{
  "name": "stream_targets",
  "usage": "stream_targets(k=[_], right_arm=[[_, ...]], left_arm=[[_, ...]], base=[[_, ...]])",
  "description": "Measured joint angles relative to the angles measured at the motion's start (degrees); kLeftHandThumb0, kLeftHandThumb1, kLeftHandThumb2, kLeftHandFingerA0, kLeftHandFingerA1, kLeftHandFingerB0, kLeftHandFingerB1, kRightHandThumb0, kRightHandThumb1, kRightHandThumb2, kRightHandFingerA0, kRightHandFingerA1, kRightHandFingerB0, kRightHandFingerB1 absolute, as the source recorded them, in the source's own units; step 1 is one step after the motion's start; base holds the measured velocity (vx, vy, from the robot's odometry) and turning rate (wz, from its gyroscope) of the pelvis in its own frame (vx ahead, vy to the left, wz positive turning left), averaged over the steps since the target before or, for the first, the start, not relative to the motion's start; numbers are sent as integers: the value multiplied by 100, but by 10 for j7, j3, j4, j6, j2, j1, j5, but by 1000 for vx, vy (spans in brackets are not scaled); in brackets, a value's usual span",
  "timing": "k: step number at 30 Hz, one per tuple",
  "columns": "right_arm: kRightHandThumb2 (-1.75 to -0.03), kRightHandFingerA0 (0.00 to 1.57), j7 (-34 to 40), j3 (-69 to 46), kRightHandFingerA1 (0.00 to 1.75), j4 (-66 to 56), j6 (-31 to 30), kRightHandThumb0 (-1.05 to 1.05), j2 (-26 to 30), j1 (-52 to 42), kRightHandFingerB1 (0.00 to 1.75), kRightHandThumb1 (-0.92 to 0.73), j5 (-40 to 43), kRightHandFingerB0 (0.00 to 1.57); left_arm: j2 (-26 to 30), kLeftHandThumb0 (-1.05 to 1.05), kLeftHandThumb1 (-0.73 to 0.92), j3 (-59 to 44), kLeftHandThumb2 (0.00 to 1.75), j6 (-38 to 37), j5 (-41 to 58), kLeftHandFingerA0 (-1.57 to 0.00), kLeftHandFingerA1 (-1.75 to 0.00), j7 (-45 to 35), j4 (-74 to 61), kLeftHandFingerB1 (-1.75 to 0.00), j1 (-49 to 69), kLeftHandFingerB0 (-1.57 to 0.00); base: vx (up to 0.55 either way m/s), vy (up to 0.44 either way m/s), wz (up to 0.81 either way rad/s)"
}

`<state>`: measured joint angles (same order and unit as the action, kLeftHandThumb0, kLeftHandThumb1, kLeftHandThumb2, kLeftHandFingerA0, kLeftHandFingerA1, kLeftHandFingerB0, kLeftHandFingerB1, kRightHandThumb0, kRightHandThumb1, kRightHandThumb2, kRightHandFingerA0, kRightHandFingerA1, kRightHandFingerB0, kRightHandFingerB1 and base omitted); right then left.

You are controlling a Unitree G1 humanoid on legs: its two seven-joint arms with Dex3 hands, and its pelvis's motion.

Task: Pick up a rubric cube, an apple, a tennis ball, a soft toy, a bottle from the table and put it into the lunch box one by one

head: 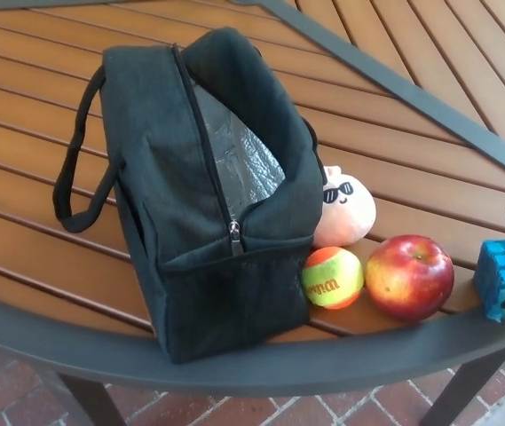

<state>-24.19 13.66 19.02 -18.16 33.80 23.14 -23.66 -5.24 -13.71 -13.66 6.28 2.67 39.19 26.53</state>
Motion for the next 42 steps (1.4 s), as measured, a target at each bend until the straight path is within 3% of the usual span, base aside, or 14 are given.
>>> stream_targets(k=[5,6,13,14,15,16,23,24,25,28,29,35,36,42], right_arm=[[-59,3,5,21,34,2,13,-70,-3,2,27,-58,-10,16],[-83,4,5,25,33,2,15,-73,-4,2,37,-45,-11,10],[-60,4,9,41,35,-12,18,-62,-22,5,27,-59,-22,14],[-107,6,9,44,56,-12,18,-28,-22,7,50,-62,-24,0],[-107,6,9,52,56,-9,19,-28,-21,10,50,-62,-31,0],[-69,7,9,63,51,-4,19,-39,-19,14,35,-58,-38,12],[-69,21,2,108,60,12,13,-24,1,30,31,-75,-81,17],[-103,28,0,114,64,14,14,-20,4,32,50,-55,-84,9],[-63,35,-2,117,49,16,14,-24,7,33,33,-78,-87,36],[-63,35,-7,133,49,26,19,-24,18,38,33,-78,-98,36],[-56,62,-8,136,68,30,21,-26,20,41,61,-61,-100,86],[-54,62,-7,178,75,65,26,-22,26,66,62,-54,-137,78],[-57,66,-7,182,91,67,26,-20,27,68,56,-57,-143,59],[-61,46,11,188,76,67,26,-22,30,62,48,-74,-169,43]], left_arm=[[0,19,52,2,119,0,0,-112,-118,-1,-3,-106,3,-98],[0,18,51,2,119,0,0,-110,-116,-2,-3,-104,3,-97],[2,19,49,6,117,0,-2,-111,-116,-4,1,-105,2,-98],[2,19,51,7,121,0,-3,-114,-118,-4,1,-108,2,-101],[2,19,51,8,121,0,-4,-114,-118,-4,0,-108,3,-101],[3,20,51,8,121,0,-4,-113,-118,-4,3,-107,3,-101],[5,16,46,6,123,0,-4,-98,-132,-11,23,-113,-1,-91],[6,21,50,7,120,0,-4,-111,-117,-10,23,-106,-1,-100],[6,23,49,7,121,0,-5,-113,-117,-10,24,-107,-1,-102],[8,23,49,7,121,-1,-5,-113,-117,-10,34,-107,-5,-102],[9,21,48,6,124,-1,-5,-116,-119,-10,39,-109,-8,-104],[13,21,50,4,122,-1,-6,-116,-119,-12,69,-109,-15,-104],[13,21,50,4,121,-1,-5,-114,-118,-12,69,-107,-15,-101],[14,20,51,5,121,-1,-6,-112,-117,-11,63,-106,-12,-99]], base=[[0,0,0],[0,0,0],[0,0,0],[0,0,0],[0,0,0],[0,0,0],[0,0,0],[0,0,0],[0,0,0],[0,0,0],[0,0,0],[0,0,0],[0,0,0],[0,0,0]])
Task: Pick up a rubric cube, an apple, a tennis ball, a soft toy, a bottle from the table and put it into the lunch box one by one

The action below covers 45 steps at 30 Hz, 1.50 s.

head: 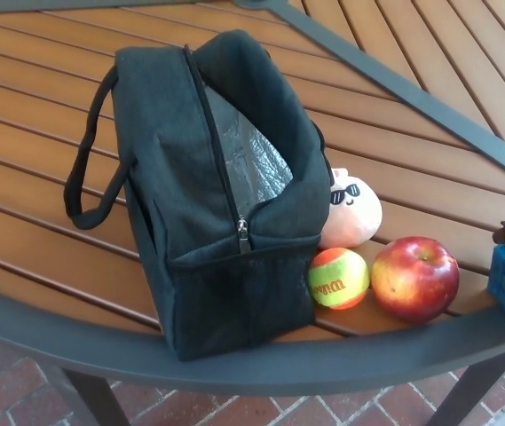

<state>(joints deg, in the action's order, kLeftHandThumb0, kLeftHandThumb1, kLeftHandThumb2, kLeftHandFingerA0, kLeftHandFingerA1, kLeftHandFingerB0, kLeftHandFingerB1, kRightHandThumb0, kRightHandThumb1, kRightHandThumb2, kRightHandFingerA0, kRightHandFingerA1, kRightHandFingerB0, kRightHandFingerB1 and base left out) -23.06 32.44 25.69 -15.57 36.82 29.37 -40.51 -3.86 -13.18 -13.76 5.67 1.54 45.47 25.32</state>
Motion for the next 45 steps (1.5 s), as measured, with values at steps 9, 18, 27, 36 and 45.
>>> stream_targets(k=[9,18,27,36,45], right_arm=[[-64,75,79,-25,84,-14,9,-31,-6,-47,51,-84,-21,67],[-88,77,210,-134,175,-10,88,-20,-43,-130,169,-76,19,63],[-79,83,300,-217,152,17,177,-23,-87,-178,108,-73,70,79],[-119,75,343,-285,175,13,265,-10,-116,-210,169,-51,123,68],[-110,85,337,-338,175,-99,320,-13,-125,-172,169,-56,184,74]], left_arm=[[1,18,45,1,132,0,-1,-99,-138,2,12,-117,-5,-94],[0,22,52,-1,121,0,-2,-112,-118,2,13,-108,-7,-102],[-1,19,53,2,120,0,-3,-113,-118,4,0,-107,-7,-100],[-4,17,50,-5,134,0,0,-116,-139,8,-19,-122,-8,-102],[-9,19,52,-10,121,0,0,-114,-118,11,-29,-106,-8,-102]], base=[[0,0,0],[0,0,0],[0,0,0],[0,0,0],[0,0,0]])
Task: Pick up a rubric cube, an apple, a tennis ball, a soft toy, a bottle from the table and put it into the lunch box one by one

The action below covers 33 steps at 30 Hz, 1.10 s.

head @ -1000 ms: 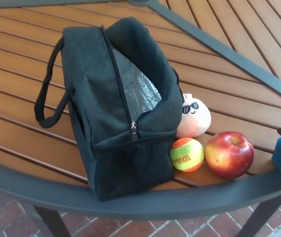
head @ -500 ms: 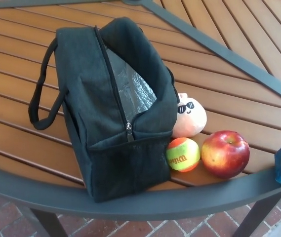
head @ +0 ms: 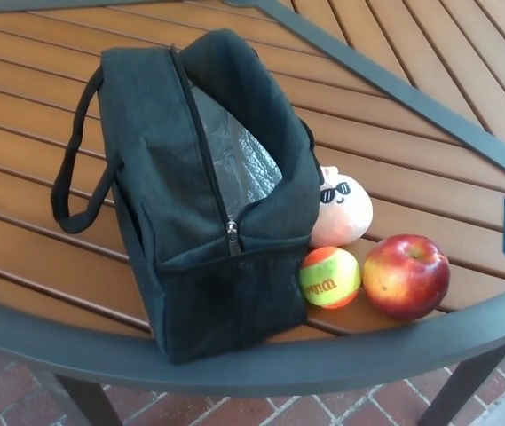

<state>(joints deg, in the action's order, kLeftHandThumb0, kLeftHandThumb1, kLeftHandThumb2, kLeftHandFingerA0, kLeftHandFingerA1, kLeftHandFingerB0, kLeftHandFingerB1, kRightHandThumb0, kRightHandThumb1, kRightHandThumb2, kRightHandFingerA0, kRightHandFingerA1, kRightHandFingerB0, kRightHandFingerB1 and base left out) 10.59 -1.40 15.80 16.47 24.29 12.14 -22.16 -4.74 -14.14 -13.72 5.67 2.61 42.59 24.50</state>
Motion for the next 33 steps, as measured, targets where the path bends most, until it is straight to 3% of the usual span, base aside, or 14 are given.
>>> stream_targets(k=[7,8,10,11,15,16,20,21,26,29,30,31,33], right_arm=[[-121,81,-22,-1,175,-96,11,-14,-16,68,168,-52,30,74],[-128,81,-25,1,175,-102,12,-12,-18,77,169,-48,32,74],[-128,81,-30,3,175,-112,13,-12,-21,92,169,-48,36,74],[-129,82,-33,6,175,-118,13,-12,-24,103,169,-47,38,75],[-126,81,-49,14,175,-133,11,-14,-36,138,166,-48,46,76],[-125,78,-51,16,175,-135,10,-13,-38,144,170,-51,46,71],[-128,82,-75,62,175,-143,5,-15,-76,200,166,-50,51,75],[-132,80,-80,73,175,-143,4,-12,-86,210,167,-44,53,75],[-131,82,-112,134,175,-142,-6,-11,-135,249,169,-47,54,75],[-136,86,-135,166,175,-143,-20,-9,-156,258,165,-42,54,77],[-137,90,-140,173,175,-142,-23,-8,-160,260,165,-41,54,78],[-137,90,-145,180,175,-140,-26,-8,-163,263,165,-41,54,78],[-116,78,-163,203,175,-135,-33,-12,-173,268,161,-52,52,74]], left_arm=[[5,21,52,5,123,0,-6,-116,-119,8,23,-108,-8,-102],[5,18,45,5,134,0,-6,-113,-131,8,25,-115,-9,-98],[5,18,45,5,134,0,-6,-113,-131,8,26,-115,-10,-98],[5,17,47,5,132,0,-6,-105,-133,8,27,-116,-10,-94],[5,16,47,5,131,0,-6,-103,-132,8,24,-115,-10,-95],[6,21,52,5,123,0,-6,-115,-119,8,25,-108,-10,-103],[8,21,51,7,122,-1,-9,-115,-119,10,36,-107,-15,-102],[9,19,45,8,135,-2,-10,-114,-134,10,41,-116,-17,-99],[9,20,45,6,141,-6,-9,-114,-133,9,50,-118,-20,-101],[7,18,45,7,136,-7,-9,-109,-133,10,45,-116,-19,-97],[7,21,52,7,123,-7,-9,-114,-119,10,43,-107,-18,-101],[7,21,52,8,123,-7,-10,-114,-119,10,40,-107,-16,-101],[7,19,52,12,122,-7,-11,-115,-120,12,34,-107,-15,-101]], base=[[-3,-1,1],[0,0,0],[0,0,0],[0,0,0],[0,0,0],[0,0,0],[0,0,0],[0,0,0],[0,0,0],[0,0,0],[0,0,0],[0,0,0],[0,0,0]])
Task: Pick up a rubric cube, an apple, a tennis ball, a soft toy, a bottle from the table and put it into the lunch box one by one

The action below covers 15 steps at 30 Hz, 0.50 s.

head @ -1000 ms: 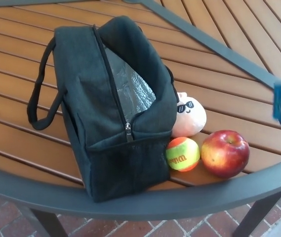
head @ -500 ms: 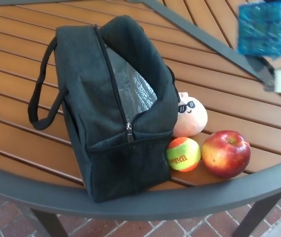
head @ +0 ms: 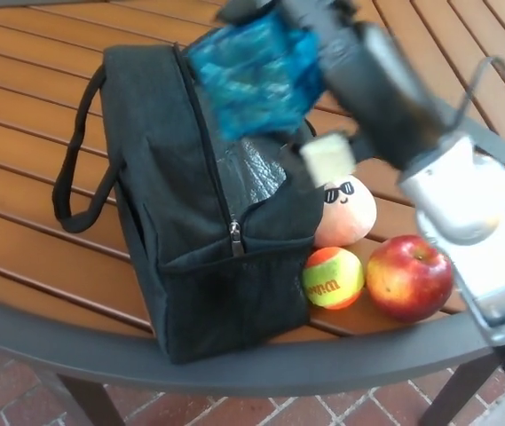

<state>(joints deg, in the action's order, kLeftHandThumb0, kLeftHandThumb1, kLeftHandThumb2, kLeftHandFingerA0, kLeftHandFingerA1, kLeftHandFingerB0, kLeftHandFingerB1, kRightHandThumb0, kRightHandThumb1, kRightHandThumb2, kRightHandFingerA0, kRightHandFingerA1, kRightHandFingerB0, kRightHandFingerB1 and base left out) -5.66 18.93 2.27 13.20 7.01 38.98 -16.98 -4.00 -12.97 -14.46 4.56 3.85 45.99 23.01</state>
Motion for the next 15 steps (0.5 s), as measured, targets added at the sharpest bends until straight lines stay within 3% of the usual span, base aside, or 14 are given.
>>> stream_targets(k=[1,2,3,4,6,7,10,11,12,13,15], right_arm=[[-116,78,-11,14,175,4,-5,-12,-3,3,161,-52,-3,74],[-103,77,-13,16,170,5,-6,-14,-3,4,144,-57,-3,76],[-103,77,-29,34,170,13,-13,-14,-3,10,144,-57,-8,76],[-100,82,-34,38,164,16,-15,-13,-3,11,110,-57,-9,84],[-100,82,-54,53,164,21,-25,-13,2,13,110,-57,-13,84],[-102,86,-60,56,164,22,-28,-8,4,13,124,-53,-15,82],[-102,86,-81,61,164,25,-39,-8,16,14,124,-53,-20,82],[-102,84,-88,62,154,28,-42,-14,22,14,114,-55,-23,80],[-102,84,-91,62,154,29,-44,-14,24,14,114,-55,-24,80],[-106,85,-97,63,165,31,-47,-13,29,14,138,-57,-26,76],[-106,88,-107,66,169,37,-53,-12,41,13,143,-54,-31,80]], left_arm=[[0,19,52,1,122,-1,-1,-115,-120,1,1,-107,-1,-101],[0,16,48,1,128,-2,-1,-104,-133,1,1,-115,-1,-93],[1,16,48,1,128,-3,-1,-104,-133,2,10,-115,-5,-93],[1,18,47,1,132,-4,-1,-104,-131,2,12,-114,-6,-94],[1,18,47,4,132,-5,-1,-104,-131,3,8,-114,-4,-94],[1,20,46,5,135,-5,-2,-110,-131,4,6,-114,-3,-96],[1,20,46,6,135,-5,-2,-110,-131,7,3,-114,-3,-96],[1,17,45,7,134,-5,-2,-113,-131,8,3,-114,-4,-98],[1,17,45,7,134,-5,-2,-113,-131,8,3,-114,-4,-98],[1,18,44,8,137,-5,-2,-113,-132,9,1,-117,-3,-100],[2,18,47,10,134,-5,-4,-111,-131,9,-6,-116,-2,-99]], base=[[0,0,0],[0,0,0],[0,0,0],[0,0,0],[0,0,0],[0,0,0],[0,0,0],[0,0,0],[0,0,0],[0,0,0],[0,0,0]])
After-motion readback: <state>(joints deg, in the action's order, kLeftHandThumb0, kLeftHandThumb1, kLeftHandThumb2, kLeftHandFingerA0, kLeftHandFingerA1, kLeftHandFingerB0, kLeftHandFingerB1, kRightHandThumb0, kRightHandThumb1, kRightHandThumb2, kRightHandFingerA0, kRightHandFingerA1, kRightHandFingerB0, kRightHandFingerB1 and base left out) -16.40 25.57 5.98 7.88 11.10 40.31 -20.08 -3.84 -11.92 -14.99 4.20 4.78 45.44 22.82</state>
